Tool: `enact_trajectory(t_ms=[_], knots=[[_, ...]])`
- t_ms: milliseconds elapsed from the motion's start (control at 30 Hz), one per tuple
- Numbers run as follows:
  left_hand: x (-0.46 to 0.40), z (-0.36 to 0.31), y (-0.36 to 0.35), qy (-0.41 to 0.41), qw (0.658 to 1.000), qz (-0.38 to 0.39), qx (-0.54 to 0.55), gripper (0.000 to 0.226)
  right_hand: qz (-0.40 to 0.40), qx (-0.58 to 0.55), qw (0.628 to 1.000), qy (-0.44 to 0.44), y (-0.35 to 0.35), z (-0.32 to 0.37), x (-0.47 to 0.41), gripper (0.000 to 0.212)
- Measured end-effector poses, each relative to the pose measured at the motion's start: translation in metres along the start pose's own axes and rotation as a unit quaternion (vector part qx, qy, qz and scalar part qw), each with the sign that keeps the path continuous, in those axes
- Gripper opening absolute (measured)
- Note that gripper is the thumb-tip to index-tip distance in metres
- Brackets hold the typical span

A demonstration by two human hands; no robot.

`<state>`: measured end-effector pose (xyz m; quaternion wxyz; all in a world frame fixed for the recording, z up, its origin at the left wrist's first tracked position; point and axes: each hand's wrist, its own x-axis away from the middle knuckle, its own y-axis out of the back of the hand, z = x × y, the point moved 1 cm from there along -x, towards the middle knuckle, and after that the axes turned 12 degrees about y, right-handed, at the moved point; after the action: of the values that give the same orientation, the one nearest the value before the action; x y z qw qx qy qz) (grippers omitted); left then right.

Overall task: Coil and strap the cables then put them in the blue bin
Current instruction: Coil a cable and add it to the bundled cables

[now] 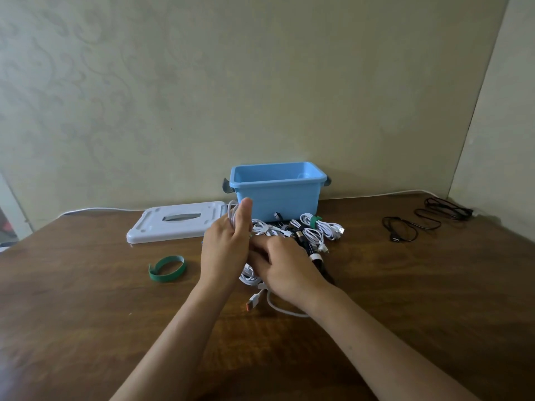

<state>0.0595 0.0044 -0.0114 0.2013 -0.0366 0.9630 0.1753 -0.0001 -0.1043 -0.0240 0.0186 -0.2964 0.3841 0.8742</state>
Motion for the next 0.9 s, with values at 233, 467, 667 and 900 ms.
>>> enact_trajectory(t_ms=[233,467,667,900], knots=[[-0.01,0.005,0.012,0.039,0.997,-0.048,0.047,0.054,0.105,-0.053,0.99,-0.077,0.015,-0.007,-0.001,0.023],[-0.009,0.003,0.006,0.055,0.997,0.025,0.053,0.052,0.082,-0.023,0.995,-0.043,-0.003,-0.012,0.003,0.016],[-0.01,0.004,0.004,0.054,0.995,0.076,0.027,0.039,0.057,-0.009,0.997,-0.048,0.0,-0.011,0.004,0.019],[-0.01,0.0,0.002,0.064,0.992,0.089,0.056,0.038,0.065,0.002,0.994,-0.089,0.004,-0.012,-0.001,0.039]])
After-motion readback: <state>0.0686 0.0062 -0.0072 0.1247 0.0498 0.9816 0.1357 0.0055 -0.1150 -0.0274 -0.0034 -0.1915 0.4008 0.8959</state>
